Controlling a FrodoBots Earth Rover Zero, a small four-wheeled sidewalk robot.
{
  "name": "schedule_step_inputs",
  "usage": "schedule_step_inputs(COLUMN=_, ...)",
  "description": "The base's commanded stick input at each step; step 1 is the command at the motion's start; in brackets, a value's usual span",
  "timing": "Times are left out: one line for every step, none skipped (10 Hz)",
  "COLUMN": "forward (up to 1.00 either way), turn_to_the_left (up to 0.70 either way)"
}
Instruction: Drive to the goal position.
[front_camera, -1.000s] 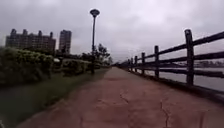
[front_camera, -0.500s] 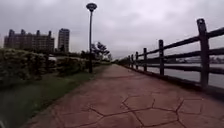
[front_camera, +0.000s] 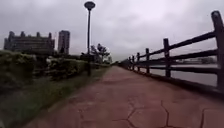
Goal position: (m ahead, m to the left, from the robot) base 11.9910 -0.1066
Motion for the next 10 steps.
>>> schedule_step_inputs(forward=1.0, turn_to_the_left=0.0)
schedule_step_inputs(forward=1.0, turn_to_the_left=0.0)
schedule_step_inputs(forward=1.0, turn_to_the_left=0.0)
schedule_step_inputs(forward=1.0, turn_to_the_left=0.0)
schedule_step_inputs(forward=1.0, turn_to_the_left=0.0)
schedule_step_inputs(forward=1.0, turn_to_the_left=0.0)
schedule_step_inputs(forward=1.0, turn_to_the_left=0.0)
schedule_step_inputs(forward=1.0, turn_to_the_left=0.0)
schedule_step_inputs(forward=1.0, turn_to_the_left=0.0)
schedule_step_inputs(forward=1.0, turn_to_the_left=0.0)
